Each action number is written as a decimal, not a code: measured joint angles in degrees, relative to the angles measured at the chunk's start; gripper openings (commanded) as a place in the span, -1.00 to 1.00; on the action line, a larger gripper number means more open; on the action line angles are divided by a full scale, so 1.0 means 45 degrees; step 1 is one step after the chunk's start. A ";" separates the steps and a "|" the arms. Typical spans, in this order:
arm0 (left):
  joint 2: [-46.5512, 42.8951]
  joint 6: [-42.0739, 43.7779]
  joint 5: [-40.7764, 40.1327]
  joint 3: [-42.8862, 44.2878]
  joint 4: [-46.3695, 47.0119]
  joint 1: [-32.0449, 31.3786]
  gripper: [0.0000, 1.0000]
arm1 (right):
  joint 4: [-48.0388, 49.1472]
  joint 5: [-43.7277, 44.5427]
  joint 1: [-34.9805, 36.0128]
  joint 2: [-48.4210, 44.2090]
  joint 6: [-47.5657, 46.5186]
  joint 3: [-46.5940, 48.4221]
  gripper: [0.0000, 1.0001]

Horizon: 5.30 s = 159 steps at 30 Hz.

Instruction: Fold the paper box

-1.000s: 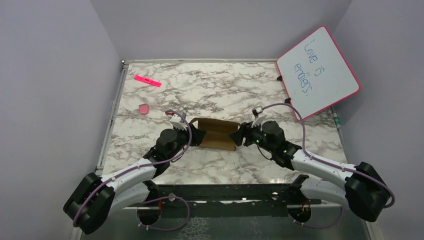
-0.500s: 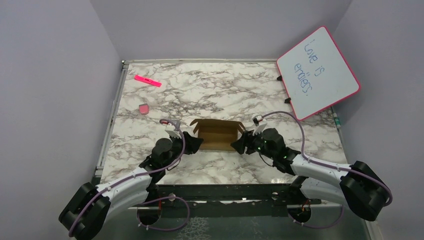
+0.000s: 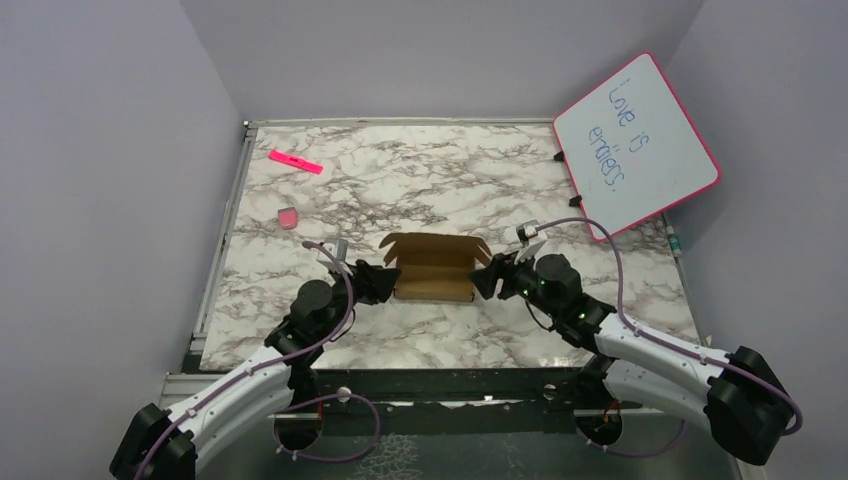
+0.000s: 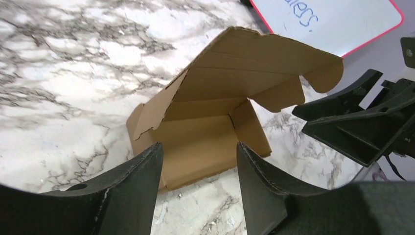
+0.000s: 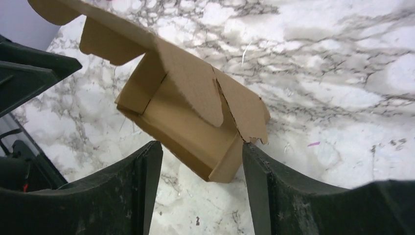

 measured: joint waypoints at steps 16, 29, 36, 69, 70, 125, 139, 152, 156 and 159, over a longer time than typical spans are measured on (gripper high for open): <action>0.2307 0.1651 -0.1375 0.1919 -0.0301 0.0000 0.22 | -0.0238 0.1443 0.0000 0.1020 -0.1540 0.1404 0.31; 0.2705 0.1685 -0.1273 0.1982 -0.0248 0.0000 0.18 | -0.0126 0.2346 0.0000 0.1243 -0.2778 0.1588 0.29; 0.3599 0.1535 -0.0806 0.2234 -0.0209 0.0000 0.10 | 0.0267 0.1608 0.0000 0.2526 -0.2914 0.1948 0.13; 0.4935 -0.1661 -0.0277 0.2186 0.0593 0.0010 0.07 | 0.1685 -0.0797 -0.0034 0.3254 -0.1103 0.0971 0.07; 0.4920 -0.1681 -0.0257 0.2064 0.0607 0.0005 0.07 | 0.1685 -0.0797 -0.0034 0.3225 -0.1103 0.0865 0.08; 0.5518 0.1054 -0.2200 0.5581 -0.5702 0.0000 0.26 | -0.5129 0.1540 -0.0024 0.3259 -0.0651 0.4294 0.34; 0.5863 0.0243 -0.1345 0.3837 -0.4216 0.0000 0.19 | -0.2773 0.0816 -0.0024 0.3288 0.0529 0.2064 0.26; 0.4711 -0.0049 -0.1311 0.3589 -0.3687 0.0087 0.26 | -0.2059 -0.0102 -0.0481 0.2841 0.0981 0.1841 0.28; 0.4167 -0.0175 -0.1302 0.3589 -0.3186 0.0243 0.23 | -0.1331 -0.0811 -0.1005 0.2288 0.1282 0.1753 0.26; 0.4459 -0.0243 -0.1243 0.3589 -0.2841 0.0355 0.18 | -0.0753 -0.1282 -0.1399 0.2302 0.1530 0.1506 0.22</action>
